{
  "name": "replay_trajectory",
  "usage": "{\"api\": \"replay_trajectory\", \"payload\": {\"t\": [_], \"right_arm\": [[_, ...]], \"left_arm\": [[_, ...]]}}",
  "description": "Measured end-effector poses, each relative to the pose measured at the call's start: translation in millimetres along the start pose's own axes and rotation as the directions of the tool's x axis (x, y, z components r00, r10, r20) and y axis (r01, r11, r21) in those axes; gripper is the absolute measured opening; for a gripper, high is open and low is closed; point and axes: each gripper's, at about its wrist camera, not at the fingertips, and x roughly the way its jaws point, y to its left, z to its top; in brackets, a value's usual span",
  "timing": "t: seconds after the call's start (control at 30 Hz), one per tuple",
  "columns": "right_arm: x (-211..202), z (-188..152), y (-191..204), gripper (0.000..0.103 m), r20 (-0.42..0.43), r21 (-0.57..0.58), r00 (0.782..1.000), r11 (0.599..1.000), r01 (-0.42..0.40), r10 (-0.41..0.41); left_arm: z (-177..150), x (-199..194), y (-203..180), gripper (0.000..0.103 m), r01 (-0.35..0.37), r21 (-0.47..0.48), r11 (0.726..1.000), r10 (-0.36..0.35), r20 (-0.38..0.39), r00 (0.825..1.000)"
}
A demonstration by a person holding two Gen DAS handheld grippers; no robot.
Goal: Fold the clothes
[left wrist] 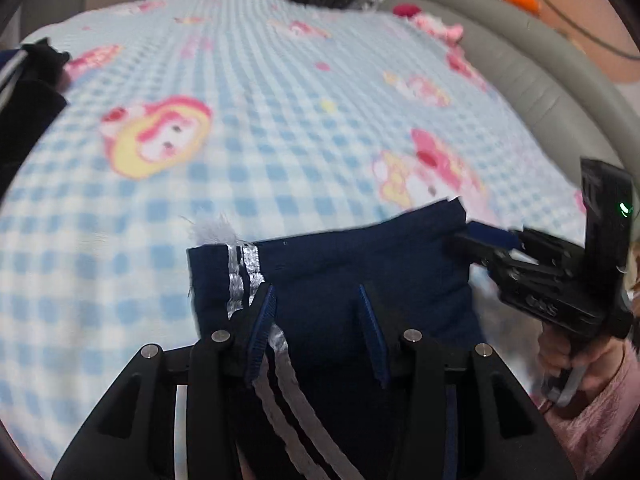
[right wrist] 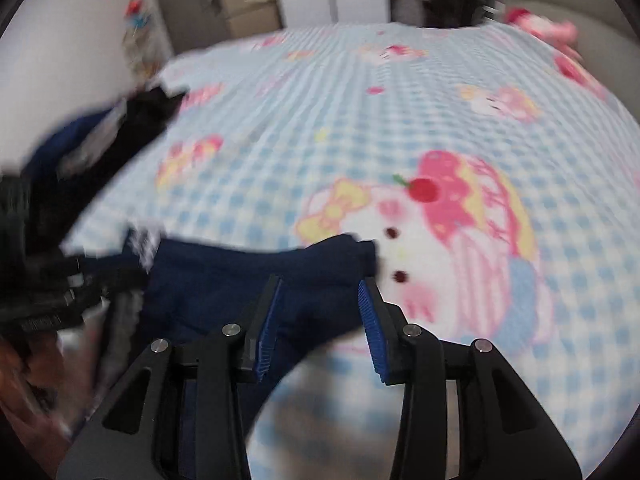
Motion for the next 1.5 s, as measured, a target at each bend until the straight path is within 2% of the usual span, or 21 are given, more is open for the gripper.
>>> {"api": "replay_trajectory", "payload": {"t": [0.07, 0.1, 0.2, 0.33, 0.5, 0.6, 0.73, 0.8, 0.93, 0.97, 1.03, 1.13, 1.2, 1.27, 1.33, 1.4, 1.43, 1.5], "right_arm": [[19, 2, -18, 0.039, -0.052, 0.06, 0.997, 0.997, 0.052, -0.049], [22, 4, -26, 0.039, -0.057, 0.091, 0.997, 0.995, 0.051, -0.046], [25, 8, -47, 0.039, -0.059, 0.182, 0.998, 0.983, 0.03, -0.02], [-3, 4, -41, 0.04, 0.004, 0.199, 1.0, 0.98, 0.017, -0.018], [-49, -19, -12, 0.04, 0.061, 0.182, 0.997, 0.982, -0.058, 0.048], [-76, -48, 16, 0.041, 0.066, 0.153, 0.993, 0.983, -0.105, 0.096], [-98, -88, 49, 0.041, 0.041, 0.098, 0.992, 0.987, -0.126, 0.123], [-102, -106, 63, 0.041, 0.024, 0.062, 0.993, 0.991, -0.114, 0.113], [-103, -124, 75, 0.041, -0.01, 0.03, 0.996, 0.995, -0.091, 0.091], [-105, -128, 76, 0.041, -0.009, 0.036, 0.995, 0.995, -0.095, 0.096], [-103, -133, 73, 0.041, -0.013, 0.042, 0.996, 0.996, -0.083, 0.083], [-96, -140, 68, 0.041, -0.04, 0.043, 0.998, 0.998, -0.049, 0.051], [-87, -144, 62, 0.041, -0.072, 0.049, 0.997, 0.998, -0.03, 0.033], [-92, -145, 59, 0.041, -0.06, 0.065, 0.998, 0.997, -0.031, 0.035], [-100, -144, 57, 0.041, -0.036, 0.073, 0.999, 0.997, -0.025, 0.028], [-108, -144, 57, 0.044, 0.0, 0.076, 0.999, 0.996, -0.037, 0.038], [-109, -144, 58, 0.044, 0.006, 0.073, 0.999, 0.996, -0.051, 0.05], [-107, -145, 64, 0.044, -0.002, 0.059, 0.998, 0.996, -0.064, 0.065]], "left_arm": [[6, 6, 5, 0.044, -0.003, 0.007, 1.0, 0.003, -0.01, 1.0], [10, 9, 7, 0.044, -0.004, 0.009, 1.0, 0.004, -0.013, 1.0], [18, 0, 18, 0.044, 0.029, -0.073, 0.997, -0.028, 0.017, 0.999], [6, -36, -1, 0.047, 0.099, -0.074, 0.992, -0.088, 0.14, 0.986], [-43, -81, -35, 0.047, -0.032, -0.012, 0.999, 0.034, 0.164, 0.986], [-73, -102, -41, 0.048, -0.026, -0.032, 0.999, 0.031, 0.162, 0.986], [-105, -103, -50, 0.048, -0.038, -0.022, 0.999, 0.041, 0.128, 0.991], [-114, -92, -52, 0.048, -0.076, -0.033, 0.997, 0.078, 0.083, 0.993], [-129, -82, -52, 0.048, -0.139, -0.024, 0.99, 0.14, 0.041, 0.989], [-133, -80, -52, 0.048, -0.152, -0.021, 0.988, 0.153, 0.034, 0.988], [-140, -71, -54, 0.048, -0.224, 0.013, 0.974, 0.224, 0.015, 0.974], [-146, -60, -55, 0.052, -0.26, 0.047, 0.964, 0.261, -0.006, 0.965], [-145, -65, -56, 0.052, -0.26, 0.038, 0.965, 0.26, 0.001, 0.966], [-144, -75, -57, 0.052, -0.253, 0.02, 0.967, 0.253, 0.023, 0.967], [-142, -91, -56, 0.051, -0.211, -0.019, 0.977, 0.212, 0.065, 0.975], [-145, -100, -55, 0.051, -0.127, -0.062, 0.99, 0.132, 0.083, 0.988], [-147, -101, -56, 0.051, -0.109, -0.067, 0.992, 0.115, 0.085, 0.99], [-153, -94, -61, 0.051, -0.126, -0.043, 0.991, 0.128, 0.065, 0.99]]}}
